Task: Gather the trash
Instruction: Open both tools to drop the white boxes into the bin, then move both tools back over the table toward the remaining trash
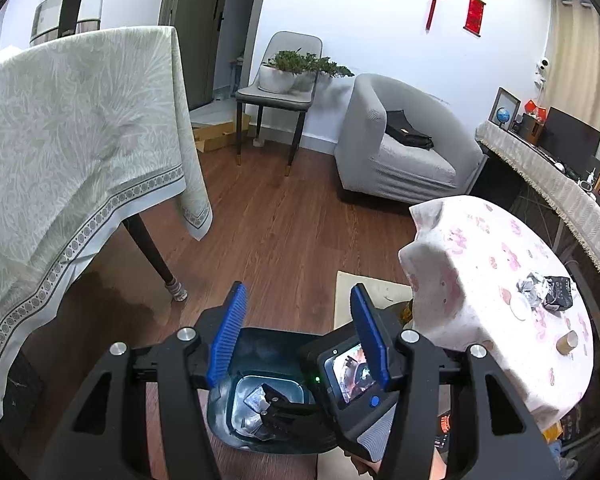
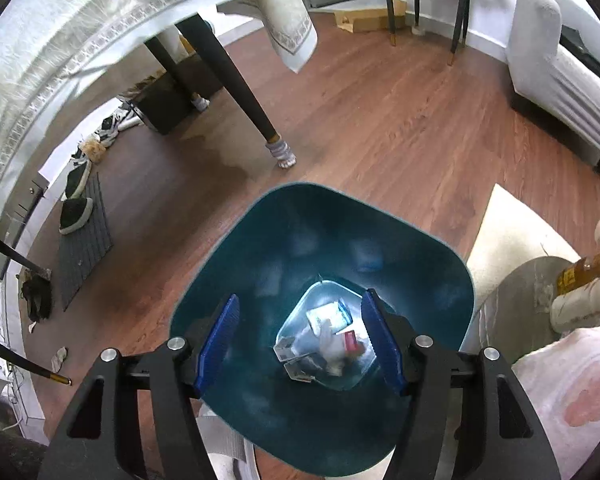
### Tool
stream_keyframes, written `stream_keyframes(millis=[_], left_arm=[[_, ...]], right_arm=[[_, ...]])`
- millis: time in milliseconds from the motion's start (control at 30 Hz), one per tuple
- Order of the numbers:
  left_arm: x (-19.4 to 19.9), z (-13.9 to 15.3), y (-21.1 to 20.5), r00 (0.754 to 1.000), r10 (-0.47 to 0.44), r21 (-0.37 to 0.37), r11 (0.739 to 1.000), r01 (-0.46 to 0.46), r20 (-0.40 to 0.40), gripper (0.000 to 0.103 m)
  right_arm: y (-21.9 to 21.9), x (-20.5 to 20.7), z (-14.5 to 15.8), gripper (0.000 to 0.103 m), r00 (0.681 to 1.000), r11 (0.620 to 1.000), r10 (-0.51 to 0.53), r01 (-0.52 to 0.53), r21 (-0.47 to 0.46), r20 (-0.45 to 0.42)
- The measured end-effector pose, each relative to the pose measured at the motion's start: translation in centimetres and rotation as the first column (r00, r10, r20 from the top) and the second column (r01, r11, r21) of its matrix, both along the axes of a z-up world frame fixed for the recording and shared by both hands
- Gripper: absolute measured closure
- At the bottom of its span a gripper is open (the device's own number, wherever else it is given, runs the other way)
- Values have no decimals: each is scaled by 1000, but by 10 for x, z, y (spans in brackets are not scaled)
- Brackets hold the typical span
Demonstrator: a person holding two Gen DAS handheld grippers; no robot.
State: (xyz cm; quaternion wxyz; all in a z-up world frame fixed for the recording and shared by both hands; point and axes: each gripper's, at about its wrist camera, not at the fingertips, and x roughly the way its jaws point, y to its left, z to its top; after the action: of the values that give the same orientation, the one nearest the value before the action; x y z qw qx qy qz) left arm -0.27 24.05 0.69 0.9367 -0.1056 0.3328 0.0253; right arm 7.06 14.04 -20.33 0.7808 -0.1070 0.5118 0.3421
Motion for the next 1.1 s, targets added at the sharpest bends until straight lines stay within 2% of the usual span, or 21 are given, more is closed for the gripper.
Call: stream_keyframes(millis=[167, 267, 367, 500, 667, 767, 1100], left_arm=[[0, 7, -5, 1000, -5, -4, 1000, 5, 17, 47], [-3, 15, -9, 999, -8, 18, 1000, 7, 41, 47], [-7, 26, -13, 997, -6, 69, 998, 0, 78, 46], [-10, 39, -13, 992, -1, 59, 998, -6, 126, 45], [-5, 44, -22, 990, -7, 85, 996, -5, 138, 41], [-2, 46, -29, 990, -18, 75, 997, 7, 143, 40], [14, 41, -76, 988, -76, 78, 995, 66, 136, 32]], right_arm=[[-4, -1, 24, 38, 1000, 999, 10, -11, 38, 30], [-8, -3, 45, 38, 998, 998, 12, -16, 68, 60], [-17, -5, 73, 38, 994, 994, 14, -26, 108, 111], [-35, -7, 104, 38, 986, 989, 1, -26, 149, 166], [-69, -10, 147, 38, 969, 982, -36, -10, 189, 243], [-93, -9, 167, 39, 960, 979, -63, 6, 204, 273], [-175, -1, 203, 38, 922, 971, -178, 108, 214, 344]])
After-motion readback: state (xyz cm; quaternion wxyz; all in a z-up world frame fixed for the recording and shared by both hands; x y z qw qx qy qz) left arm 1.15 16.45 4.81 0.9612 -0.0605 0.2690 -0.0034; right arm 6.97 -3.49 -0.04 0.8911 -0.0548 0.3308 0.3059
